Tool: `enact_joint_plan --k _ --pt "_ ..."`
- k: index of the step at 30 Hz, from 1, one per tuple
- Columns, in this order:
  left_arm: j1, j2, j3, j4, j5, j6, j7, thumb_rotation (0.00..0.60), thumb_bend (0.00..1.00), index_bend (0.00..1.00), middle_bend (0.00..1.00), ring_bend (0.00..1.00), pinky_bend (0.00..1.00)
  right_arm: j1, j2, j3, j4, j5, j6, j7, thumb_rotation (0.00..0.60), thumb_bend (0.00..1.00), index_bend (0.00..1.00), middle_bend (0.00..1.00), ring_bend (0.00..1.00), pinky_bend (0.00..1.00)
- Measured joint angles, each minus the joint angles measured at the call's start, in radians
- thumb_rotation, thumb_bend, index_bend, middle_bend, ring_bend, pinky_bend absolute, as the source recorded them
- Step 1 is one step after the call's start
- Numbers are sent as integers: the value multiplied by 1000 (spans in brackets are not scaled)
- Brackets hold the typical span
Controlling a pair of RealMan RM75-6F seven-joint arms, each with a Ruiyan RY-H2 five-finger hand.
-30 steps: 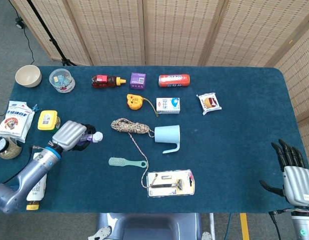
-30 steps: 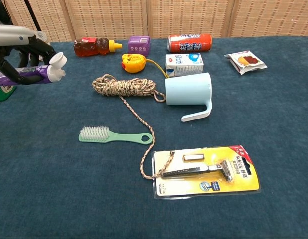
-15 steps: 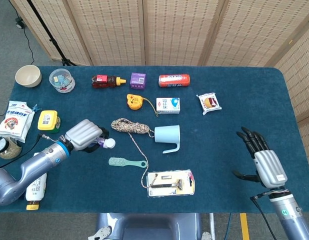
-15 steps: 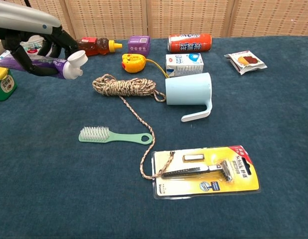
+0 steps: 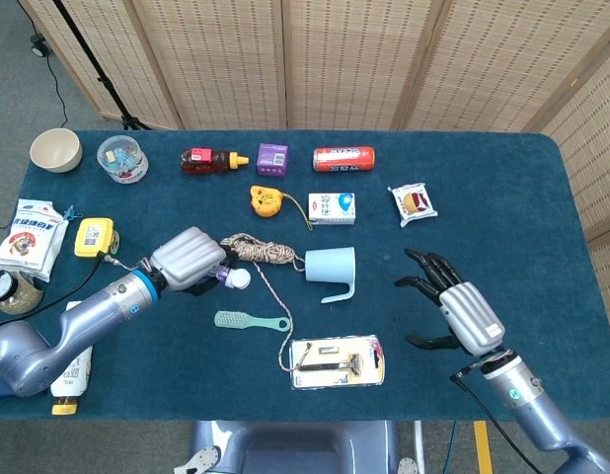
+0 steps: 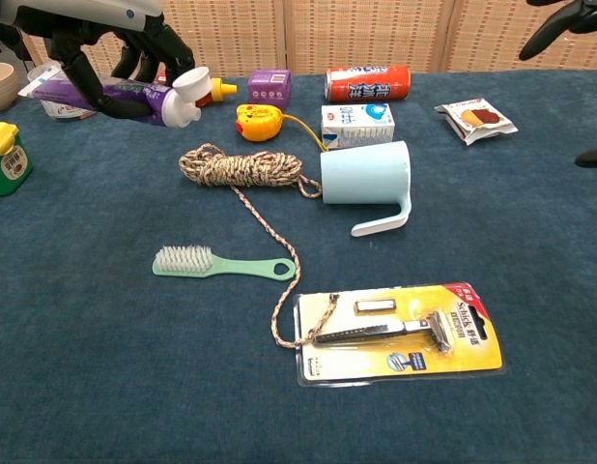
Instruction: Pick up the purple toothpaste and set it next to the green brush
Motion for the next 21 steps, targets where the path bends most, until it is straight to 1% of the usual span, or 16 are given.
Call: enact_joint_plan --k 5,11,21 --pt "-29 -4 -8 -14 -65 3 72 600 1000 612 460 513 575 40 -37 7 19 3 -19 5 600 156 303 0 0 0" --pt "-89 -5 -11 -39 -202 -5 155 600 1000 612 460 514 575 86 -80 12 47 16 -40 19 600 156 302 0 0 0" --pt "-213 -15 18 -71 -387 2 294 600 1000 608 459 512 575 140 -131 26 77 34 -48 45 600 156 275 0 0 0"
